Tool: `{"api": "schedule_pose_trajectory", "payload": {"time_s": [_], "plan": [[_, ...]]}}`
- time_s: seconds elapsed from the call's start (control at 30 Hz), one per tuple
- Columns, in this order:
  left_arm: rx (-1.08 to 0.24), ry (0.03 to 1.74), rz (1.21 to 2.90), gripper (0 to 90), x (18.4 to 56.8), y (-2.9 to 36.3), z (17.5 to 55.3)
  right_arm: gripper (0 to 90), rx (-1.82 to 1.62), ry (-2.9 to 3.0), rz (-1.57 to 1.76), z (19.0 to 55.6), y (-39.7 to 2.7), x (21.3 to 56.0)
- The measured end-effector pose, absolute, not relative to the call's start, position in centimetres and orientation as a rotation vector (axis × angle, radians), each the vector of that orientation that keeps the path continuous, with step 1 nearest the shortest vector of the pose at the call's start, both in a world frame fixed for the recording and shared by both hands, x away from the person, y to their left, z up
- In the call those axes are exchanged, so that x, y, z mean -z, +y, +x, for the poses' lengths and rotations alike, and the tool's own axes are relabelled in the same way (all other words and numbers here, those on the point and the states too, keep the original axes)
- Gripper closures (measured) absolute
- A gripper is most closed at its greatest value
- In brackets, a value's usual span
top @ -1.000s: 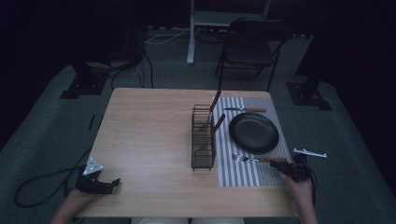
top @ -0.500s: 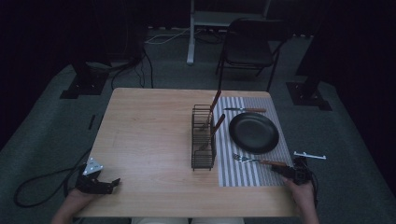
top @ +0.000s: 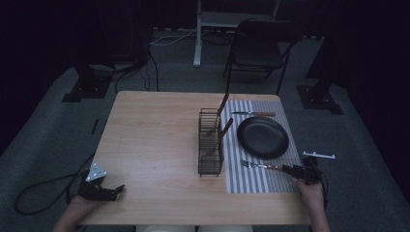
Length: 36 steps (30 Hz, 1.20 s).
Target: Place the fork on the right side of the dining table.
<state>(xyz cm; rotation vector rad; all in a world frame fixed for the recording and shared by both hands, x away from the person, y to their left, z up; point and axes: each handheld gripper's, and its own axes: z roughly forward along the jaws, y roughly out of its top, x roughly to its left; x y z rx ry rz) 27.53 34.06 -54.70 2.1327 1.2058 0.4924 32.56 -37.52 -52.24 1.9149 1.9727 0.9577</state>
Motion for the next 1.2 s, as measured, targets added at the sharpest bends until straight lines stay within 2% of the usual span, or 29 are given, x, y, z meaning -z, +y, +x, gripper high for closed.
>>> {"api": "schedule_pose_trajectory", "payload": {"time_s": [0.03, 0.07, 0.27, 0.43, 0.83, 1.2], "plan": [[-0.492, 1.206, 2.133, 0.0, 54.7, 34.1, 27.5, 39.0, -0.958, 1.973, 1.915, 32.6, -37.5, 52.2], [-0.492, 1.206, 2.133, 0.0, 54.7, 34.1, 27.5, 26.4, -0.98, 1.989, 1.87, 31.9, -36.9, 52.2], [-0.492, 1.206, 2.133, 0.0, 54.7, 34.1, 27.5, 19.3, -1.0, 1.989, 1.823, 30.7, -36.1, 52.3], [-0.492, 1.206, 2.131, 0.0, 54.7, 34.1, 27.5, 18.4, -0.972, 2.032, 1.772, 30.0, -35.2, 53.0], [-0.492, 1.206, 2.133, 0.0, 54.7, 34.1, 27.5, 18.0, -0.933, 2.031, 1.75, 31.5, -34.9, 53.4], [-0.492, 1.206, 2.132, 0.0, 54.7, 34.1, 27.5, 13.9, -0.937, 1.949, 1.685, 29.1, -33.3, 54.3]]}}
